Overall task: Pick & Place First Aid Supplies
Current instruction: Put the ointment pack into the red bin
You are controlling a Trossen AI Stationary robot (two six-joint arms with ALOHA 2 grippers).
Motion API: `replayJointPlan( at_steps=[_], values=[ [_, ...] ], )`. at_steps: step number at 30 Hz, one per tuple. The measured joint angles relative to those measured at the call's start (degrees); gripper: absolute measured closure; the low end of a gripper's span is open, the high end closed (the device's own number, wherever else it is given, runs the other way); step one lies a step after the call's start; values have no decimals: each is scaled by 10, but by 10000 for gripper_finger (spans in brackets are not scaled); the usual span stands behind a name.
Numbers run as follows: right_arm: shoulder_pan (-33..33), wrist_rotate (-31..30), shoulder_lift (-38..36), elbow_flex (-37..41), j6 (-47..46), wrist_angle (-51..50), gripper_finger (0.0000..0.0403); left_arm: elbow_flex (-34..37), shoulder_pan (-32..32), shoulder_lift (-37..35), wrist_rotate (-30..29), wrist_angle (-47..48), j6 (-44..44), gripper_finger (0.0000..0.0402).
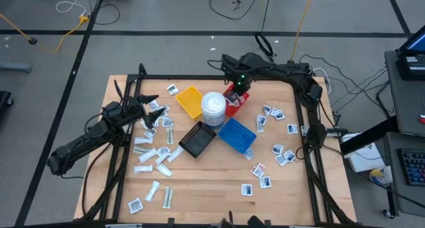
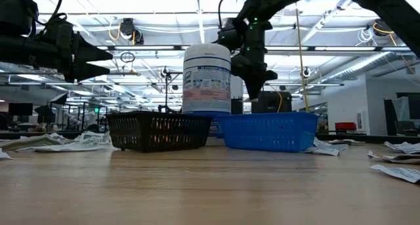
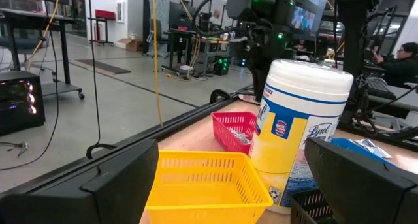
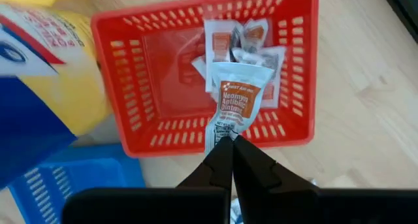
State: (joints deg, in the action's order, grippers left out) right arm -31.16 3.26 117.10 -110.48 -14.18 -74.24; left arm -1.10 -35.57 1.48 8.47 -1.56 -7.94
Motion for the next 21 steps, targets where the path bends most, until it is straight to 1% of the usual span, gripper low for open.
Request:
replayJointPlan(
  at_steps=[5,17,21],
  values=[
    [0,-1,0,13,4,15,403,0,0,0,0,0,0,9],
    [20,-3,0,134,1,185,403,0,0,0,0,0,0,9],
    [23,-6,0,149,0,210,397,0,0,0,0,0,0,9]
  ],
)
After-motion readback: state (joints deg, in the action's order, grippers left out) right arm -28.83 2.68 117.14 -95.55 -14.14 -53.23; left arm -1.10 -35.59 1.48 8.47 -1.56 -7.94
